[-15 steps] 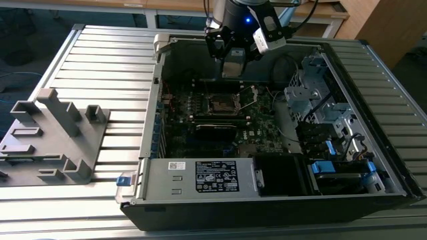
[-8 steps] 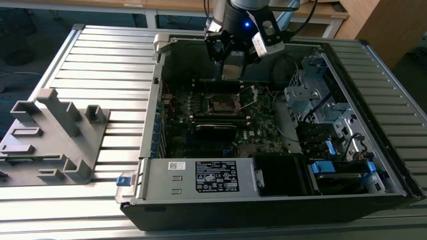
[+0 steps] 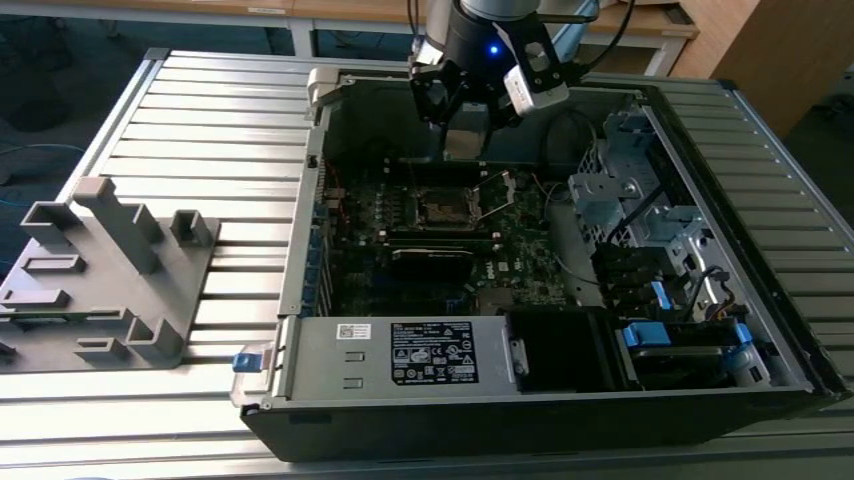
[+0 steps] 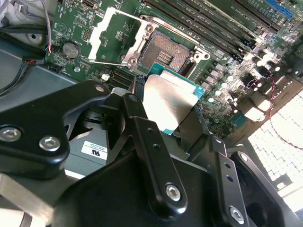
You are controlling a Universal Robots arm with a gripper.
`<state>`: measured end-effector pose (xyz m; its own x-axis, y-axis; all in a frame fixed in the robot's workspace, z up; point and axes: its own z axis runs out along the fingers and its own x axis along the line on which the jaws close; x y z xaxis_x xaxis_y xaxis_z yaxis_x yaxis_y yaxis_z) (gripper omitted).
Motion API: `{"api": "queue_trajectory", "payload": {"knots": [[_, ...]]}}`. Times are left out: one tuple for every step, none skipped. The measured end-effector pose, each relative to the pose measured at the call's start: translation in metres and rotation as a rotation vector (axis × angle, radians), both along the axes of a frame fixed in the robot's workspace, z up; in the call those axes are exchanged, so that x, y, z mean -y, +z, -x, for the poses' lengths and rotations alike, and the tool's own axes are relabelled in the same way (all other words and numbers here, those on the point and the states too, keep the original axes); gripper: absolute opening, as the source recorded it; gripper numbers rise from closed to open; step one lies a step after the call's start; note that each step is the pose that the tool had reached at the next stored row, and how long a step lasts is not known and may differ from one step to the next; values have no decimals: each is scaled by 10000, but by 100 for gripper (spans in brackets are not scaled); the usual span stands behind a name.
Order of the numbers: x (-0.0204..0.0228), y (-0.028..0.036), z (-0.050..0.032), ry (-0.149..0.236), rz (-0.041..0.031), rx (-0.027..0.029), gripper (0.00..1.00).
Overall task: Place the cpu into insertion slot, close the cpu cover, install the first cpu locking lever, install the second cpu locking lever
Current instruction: 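Place the cpu into insertion slot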
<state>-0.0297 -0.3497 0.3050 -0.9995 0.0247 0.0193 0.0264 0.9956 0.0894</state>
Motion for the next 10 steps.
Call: {"api": "queue_trajectory", "payload": {"knots": [[0,-6,0,0,-6,2,54],[0,-12,0,0,-5,2,54],[0,-18,0,0,-2,1,54],[0,-24,0,0,-1,1,54],[0,-25,0,0,0,0,54],[0,-26,0,0,1,-1,54],[0,-26,0,0,-1,0,54],[0,-27,0,0,-2,1,54],[0,-28,0,0,-2,1,54],[0,-32,0,0,-5,2,54]]}}
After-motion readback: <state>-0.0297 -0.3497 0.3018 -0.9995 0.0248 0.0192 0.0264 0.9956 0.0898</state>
